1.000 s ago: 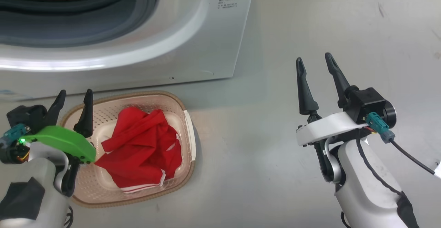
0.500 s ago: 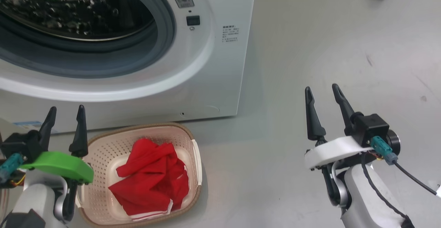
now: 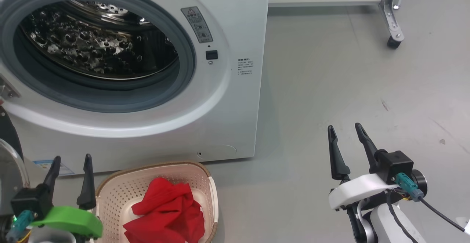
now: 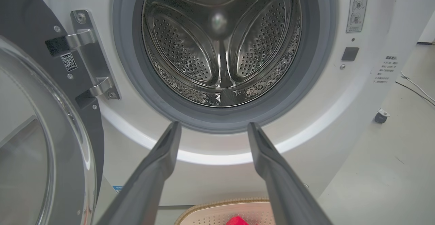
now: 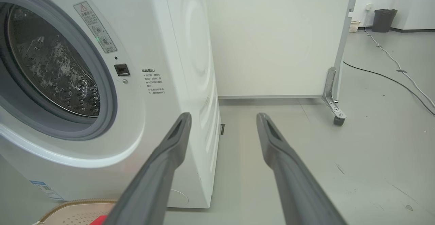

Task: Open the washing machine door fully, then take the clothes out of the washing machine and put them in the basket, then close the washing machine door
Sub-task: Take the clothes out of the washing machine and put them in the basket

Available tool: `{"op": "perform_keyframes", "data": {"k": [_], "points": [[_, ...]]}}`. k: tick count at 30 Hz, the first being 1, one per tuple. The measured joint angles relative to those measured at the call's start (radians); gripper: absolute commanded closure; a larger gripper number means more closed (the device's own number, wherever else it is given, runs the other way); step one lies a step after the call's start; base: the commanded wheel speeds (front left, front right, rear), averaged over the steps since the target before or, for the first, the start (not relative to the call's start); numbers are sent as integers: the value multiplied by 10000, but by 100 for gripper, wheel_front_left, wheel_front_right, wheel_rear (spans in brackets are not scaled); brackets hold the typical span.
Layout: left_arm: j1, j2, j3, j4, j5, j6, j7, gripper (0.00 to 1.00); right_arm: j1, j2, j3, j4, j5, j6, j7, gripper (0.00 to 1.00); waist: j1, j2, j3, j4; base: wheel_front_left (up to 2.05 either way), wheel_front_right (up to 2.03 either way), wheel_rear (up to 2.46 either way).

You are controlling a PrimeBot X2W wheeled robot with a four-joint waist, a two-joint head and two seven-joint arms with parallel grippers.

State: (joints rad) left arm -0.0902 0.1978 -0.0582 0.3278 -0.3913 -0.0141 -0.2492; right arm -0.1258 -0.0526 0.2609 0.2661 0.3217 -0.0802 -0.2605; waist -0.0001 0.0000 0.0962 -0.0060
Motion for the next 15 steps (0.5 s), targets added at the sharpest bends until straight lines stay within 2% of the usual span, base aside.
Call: {"op": "perform_keyframes", "data": {"k": [15], "points": [[993, -502, 591, -1087, 407, 94, 2, 0, 320, 33, -144, -213, -165, 173, 0, 0, 0, 0, -215, -101, 0, 0, 0]]}}
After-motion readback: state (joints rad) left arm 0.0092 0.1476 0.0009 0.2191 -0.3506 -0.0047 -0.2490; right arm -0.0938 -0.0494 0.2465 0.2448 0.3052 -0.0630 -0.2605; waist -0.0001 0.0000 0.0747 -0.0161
